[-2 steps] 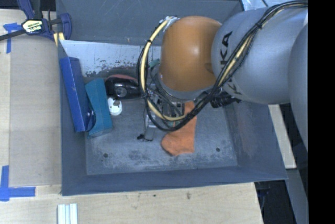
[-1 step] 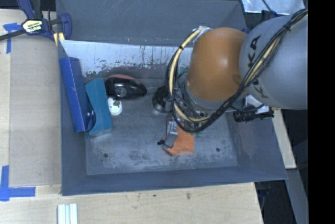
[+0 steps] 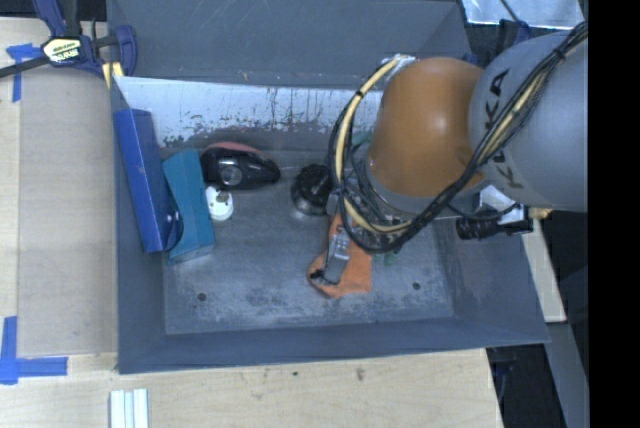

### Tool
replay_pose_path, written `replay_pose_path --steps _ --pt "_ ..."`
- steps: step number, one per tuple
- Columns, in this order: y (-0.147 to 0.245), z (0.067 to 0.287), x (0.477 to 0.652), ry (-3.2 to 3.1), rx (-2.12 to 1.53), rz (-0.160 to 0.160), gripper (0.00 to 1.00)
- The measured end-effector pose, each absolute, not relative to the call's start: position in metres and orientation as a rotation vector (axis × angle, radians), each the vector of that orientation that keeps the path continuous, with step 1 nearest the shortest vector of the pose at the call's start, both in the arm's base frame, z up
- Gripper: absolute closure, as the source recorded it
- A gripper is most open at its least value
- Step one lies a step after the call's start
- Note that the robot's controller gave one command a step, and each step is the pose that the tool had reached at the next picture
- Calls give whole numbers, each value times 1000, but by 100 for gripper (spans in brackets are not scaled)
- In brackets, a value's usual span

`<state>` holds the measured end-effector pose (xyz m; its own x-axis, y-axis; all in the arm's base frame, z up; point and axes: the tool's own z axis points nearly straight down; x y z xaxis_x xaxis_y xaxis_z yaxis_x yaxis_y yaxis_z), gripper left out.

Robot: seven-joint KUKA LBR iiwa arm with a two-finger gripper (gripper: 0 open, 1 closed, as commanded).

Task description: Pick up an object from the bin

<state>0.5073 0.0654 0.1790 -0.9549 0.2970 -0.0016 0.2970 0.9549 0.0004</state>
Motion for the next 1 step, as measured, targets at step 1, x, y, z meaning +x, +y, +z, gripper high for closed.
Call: replay_pose_path --steps 1 --pt "65 176 519 3103 481 -7 0"
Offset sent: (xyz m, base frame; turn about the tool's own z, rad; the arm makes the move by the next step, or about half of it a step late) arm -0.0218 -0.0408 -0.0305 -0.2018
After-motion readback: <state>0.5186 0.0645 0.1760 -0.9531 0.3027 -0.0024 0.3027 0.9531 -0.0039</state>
